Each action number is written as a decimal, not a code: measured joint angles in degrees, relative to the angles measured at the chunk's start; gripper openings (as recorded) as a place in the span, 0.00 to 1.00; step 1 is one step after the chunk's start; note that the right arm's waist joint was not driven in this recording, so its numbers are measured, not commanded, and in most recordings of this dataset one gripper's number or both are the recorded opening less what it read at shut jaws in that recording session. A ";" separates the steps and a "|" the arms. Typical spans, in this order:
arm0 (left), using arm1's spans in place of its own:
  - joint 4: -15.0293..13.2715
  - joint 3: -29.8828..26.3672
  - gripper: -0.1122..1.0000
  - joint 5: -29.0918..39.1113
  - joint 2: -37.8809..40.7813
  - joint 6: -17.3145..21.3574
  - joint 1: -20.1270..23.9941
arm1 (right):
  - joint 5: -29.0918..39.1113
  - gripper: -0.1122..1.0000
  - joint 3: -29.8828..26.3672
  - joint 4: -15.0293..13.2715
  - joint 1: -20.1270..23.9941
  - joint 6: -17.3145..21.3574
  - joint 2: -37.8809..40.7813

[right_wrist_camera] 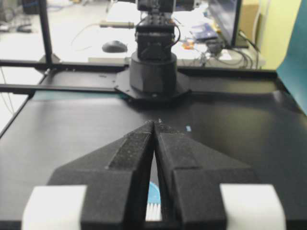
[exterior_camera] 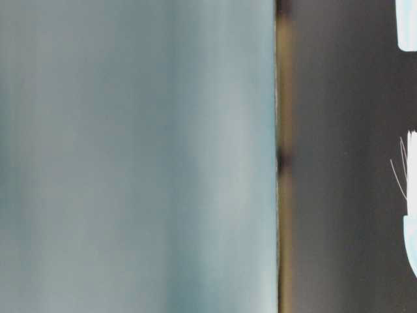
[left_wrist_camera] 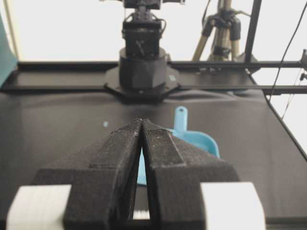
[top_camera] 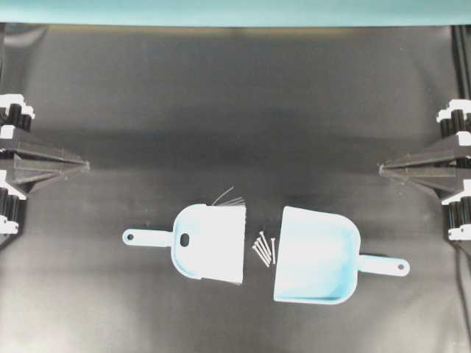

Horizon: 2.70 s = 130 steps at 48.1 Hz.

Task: Hold the dustpan with a person, while the left arm uses a hand brush to gather the screws into the dustpan.
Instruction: 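Move the left gripper toward the blue hand brush handle and grasp it, then lift the brush with the left gripper and rotate it toward the screws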

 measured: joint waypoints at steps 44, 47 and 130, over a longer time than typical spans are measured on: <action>2.29 3.60 0.30 -2.90 25.31 -9.76 -5.01 | 14.85 0.10 1.41 0.00 -0.09 -1.32 -1.05; 2.29 5.36 0.46 -6.42 27.69 -9.93 -5.10 | 14.85 0.10 1.58 0.00 0.00 -1.32 -1.76; 2.11 -2.81 0.60 -22.50 66.36 -8.17 -5.63 | 20.04 0.10 5.45 0.00 -0.09 -1.67 -11.51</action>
